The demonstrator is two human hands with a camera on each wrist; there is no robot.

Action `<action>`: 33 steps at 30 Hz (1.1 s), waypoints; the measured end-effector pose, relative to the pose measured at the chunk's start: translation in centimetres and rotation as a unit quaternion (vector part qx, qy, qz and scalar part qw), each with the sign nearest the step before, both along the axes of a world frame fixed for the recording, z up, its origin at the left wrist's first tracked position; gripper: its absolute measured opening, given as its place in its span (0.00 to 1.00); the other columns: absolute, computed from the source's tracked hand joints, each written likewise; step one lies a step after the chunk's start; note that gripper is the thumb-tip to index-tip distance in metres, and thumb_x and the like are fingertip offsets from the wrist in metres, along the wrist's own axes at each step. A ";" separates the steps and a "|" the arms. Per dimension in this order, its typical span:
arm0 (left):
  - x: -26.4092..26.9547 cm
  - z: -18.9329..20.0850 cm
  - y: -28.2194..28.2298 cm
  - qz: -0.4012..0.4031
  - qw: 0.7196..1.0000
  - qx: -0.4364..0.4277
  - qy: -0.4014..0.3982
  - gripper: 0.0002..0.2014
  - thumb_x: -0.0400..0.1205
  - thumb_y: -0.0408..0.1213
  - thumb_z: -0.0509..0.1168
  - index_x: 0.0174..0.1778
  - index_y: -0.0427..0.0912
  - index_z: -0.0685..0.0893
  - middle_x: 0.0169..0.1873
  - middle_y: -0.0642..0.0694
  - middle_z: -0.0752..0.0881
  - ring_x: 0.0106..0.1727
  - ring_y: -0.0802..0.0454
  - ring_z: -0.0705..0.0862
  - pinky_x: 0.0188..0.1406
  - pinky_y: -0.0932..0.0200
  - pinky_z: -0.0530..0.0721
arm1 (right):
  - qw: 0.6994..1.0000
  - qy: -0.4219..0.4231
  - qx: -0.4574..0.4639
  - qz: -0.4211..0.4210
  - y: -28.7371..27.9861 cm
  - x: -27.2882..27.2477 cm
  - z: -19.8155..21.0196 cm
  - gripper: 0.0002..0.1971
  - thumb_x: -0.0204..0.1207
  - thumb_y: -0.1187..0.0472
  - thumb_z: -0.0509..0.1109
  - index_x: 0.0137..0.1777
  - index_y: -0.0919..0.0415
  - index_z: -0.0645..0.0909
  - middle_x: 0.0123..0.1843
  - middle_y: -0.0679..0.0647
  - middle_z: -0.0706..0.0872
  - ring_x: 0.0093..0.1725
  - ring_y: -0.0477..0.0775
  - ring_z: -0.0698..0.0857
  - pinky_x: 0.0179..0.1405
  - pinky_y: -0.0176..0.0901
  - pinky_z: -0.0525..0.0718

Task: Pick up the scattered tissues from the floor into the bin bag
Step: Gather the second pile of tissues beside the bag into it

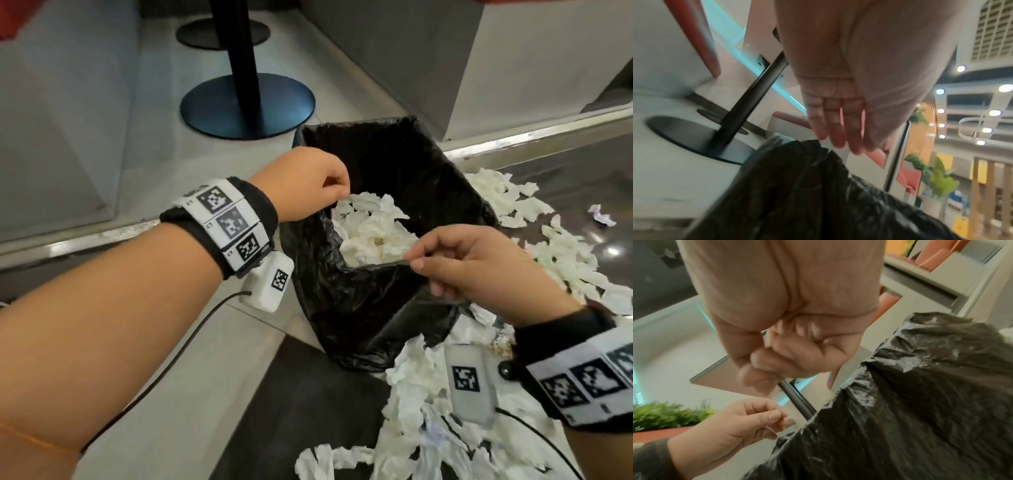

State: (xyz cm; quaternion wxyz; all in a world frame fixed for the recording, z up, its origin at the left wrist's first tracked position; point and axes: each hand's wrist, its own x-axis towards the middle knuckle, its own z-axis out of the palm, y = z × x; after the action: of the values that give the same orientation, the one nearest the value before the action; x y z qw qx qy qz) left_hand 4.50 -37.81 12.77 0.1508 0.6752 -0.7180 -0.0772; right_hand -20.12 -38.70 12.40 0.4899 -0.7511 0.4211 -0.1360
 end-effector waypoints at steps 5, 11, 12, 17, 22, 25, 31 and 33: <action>-2.2 1.3 5.1 0.081 0.996 0.020 -0.022 0.06 0.79 0.42 0.66 0.44 0.45 0.86 0.38 0.49 0.84 0.39 0.50 0.78 0.39 0.58 0.71 | 0.955 0.151 0.040 0.250 -0.9 -0.8 -2.7 0.03 0.76 0.56 0.72 0.44 0.51 0.87 0.25 0.50 0.86 0.22 0.42 0.80 0.22 0.30 0.78; -8.5 1.6 12.4 0.192 0.967 0.153 -0.072 0.06 0.80 0.43 0.66 0.46 0.46 0.86 0.38 0.49 0.83 0.41 0.48 0.79 0.39 0.60 0.70 | 0.911 0.201 0.029 0.360 -1.0 -2.4 -7.9 0.04 0.74 0.60 0.72 0.43 0.58 0.87 0.32 0.51 0.86 0.26 0.45 0.80 0.22 0.33 0.79; -9.8 1.3 13.9 0.213 0.959 0.174 -0.062 0.05 0.80 0.43 0.66 0.46 0.47 0.85 0.38 0.50 0.83 0.41 0.48 0.80 0.40 0.59 0.71 | 0.903 0.204 0.025 0.377 -0.5 -2.6 -8.6 0.04 0.74 0.61 0.71 0.42 0.58 0.87 0.32 0.52 0.85 0.27 0.47 0.81 0.24 0.35 0.81; -16.1 -0.6 21.4 0.197 0.913 0.344 -0.096 0.06 0.81 0.45 0.63 0.45 0.49 0.83 0.40 0.51 0.83 0.42 0.49 0.82 0.45 0.52 0.80 | 0.831 0.229 -0.096 0.497 5.4 -2.8 -10.5 0.08 0.75 0.61 0.69 0.50 0.60 0.88 0.40 0.53 0.86 0.41 0.54 0.84 0.41 0.43 0.82; -19.3 -4.9 26.2 0.137 0.866 0.466 -0.118 0.07 0.79 0.43 0.62 0.46 0.47 0.84 0.47 0.47 0.86 0.50 0.45 0.83 0.53 0.47 0.82 | 0.758 0.206 -0.164 0.596 11.6 -3.5 -10.9 0.06 0.72 0.61 0.72 0.47 0.56 0.88 0.47 0.52 0.89 0.43 0.52 0.83 0.35 0.37 0.77; -21.0 -10.3 27.3 0.132 0.878 0.451 -0.094 0.09 0.79 0.42 0.62 0.50 0.46 0.84 0.52 0.45 0.83 0.54 0.44 0.82 0.54 0.47 0.82 | 0.735 0.213 -0.185 0.617 13.3 -3.9 -11.9 0.05 0.72 0.61 0.72 0.46 0.55 0.88 0.40 0.48 0.85 0.40 0.50 0.81 0.38 0.39 0.74; -24.8 -18.5 30.6 -0.034 0.899 0.427 -0.088 0.23 0.77 0.39 0.65 0.69 0.53 0.71 0.70 0.43 0.70 0.65 0.39 0.74 0.59 0.43 0.80 | 0.721 0.283 -0.195 0.602 14.5 -7.9 -15.3 0.09 0.75 0.61 0.67 0.51 0.53 0.87 0.47 0.49 0.87 0.48 0.52 0.83 0.42 0.40 0.73; -25.7 -20.3 31.2 -0.084 0.896 0.417 -0.128 0.27 0.80 0.42 0.62 0.75 0.55 0.65 0.78 0.42 0.62 0.72 0.38 0.67 0.67 0.43 0.74 | 0.714 0.323 -0.184 0.593 14.5 -9.8 -16.4 0.10 0.76 0.60 0.65 0.51 0.53 0.87 0.50 0.50 0.88 0.51 0.54 0.83 0.43 0.41 0.73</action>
State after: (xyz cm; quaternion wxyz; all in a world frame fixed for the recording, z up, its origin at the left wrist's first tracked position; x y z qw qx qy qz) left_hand -21.19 -6.64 -7.58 -0.2451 0.6172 -0.6873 -0.2945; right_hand -29.91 -24.19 -4.00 0.1564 -0.9202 -0.0115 0.3586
